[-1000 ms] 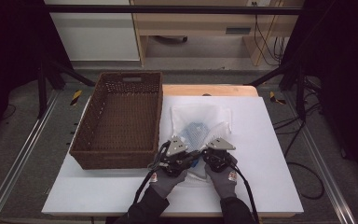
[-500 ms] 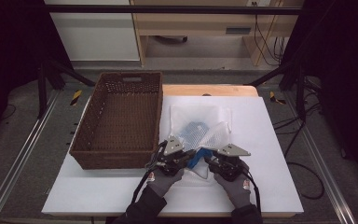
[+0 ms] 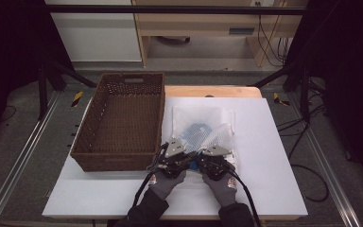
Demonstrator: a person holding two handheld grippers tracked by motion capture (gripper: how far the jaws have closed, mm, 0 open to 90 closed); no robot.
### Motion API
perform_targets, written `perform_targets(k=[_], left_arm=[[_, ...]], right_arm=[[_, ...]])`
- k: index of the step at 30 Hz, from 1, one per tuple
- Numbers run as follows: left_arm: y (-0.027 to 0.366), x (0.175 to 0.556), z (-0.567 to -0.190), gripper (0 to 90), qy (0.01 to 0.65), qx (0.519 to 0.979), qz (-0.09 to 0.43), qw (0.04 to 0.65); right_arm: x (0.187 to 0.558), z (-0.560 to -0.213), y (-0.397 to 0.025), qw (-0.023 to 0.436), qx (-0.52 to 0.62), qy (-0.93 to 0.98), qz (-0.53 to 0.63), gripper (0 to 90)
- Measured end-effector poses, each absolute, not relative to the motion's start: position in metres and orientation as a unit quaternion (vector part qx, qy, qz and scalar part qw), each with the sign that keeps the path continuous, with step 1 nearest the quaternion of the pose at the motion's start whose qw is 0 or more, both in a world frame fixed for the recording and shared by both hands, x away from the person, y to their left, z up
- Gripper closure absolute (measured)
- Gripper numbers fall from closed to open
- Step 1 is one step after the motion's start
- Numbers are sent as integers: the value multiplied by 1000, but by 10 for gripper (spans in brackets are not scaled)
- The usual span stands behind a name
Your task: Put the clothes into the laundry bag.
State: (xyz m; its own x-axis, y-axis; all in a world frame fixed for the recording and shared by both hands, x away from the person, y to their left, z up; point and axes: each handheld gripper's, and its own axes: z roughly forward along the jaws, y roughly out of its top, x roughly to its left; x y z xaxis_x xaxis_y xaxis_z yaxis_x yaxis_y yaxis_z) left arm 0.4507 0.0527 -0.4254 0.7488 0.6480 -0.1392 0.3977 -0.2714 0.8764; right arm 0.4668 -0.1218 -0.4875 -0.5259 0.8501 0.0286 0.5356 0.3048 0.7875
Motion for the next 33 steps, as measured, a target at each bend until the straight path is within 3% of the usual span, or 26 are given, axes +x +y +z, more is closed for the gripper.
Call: perform_targets(k=[7,12,16,22,27,33], left_arm=[[49,447,-421,893,324,785,117,514],[48,441,-418,893,315,788,115,516],[51,445,-427,893,323,790,110,509],[53,447,-429,892,327,791,116,504],[53,448,-430,892,329,791,117,503],[51,449,-431,891,330,794,118,497]], right_arm=[[473,-474,-120,207,451,752,434,831],[492,-476,-117,247,479,727,425,823],[500,-486,-118,250,497,730,397,786],[486,-473,-130,225,477,746,407,619],[456,-456,-152,202,448,754,436,579],[440,-444,-190,220,444,744,449,569]])
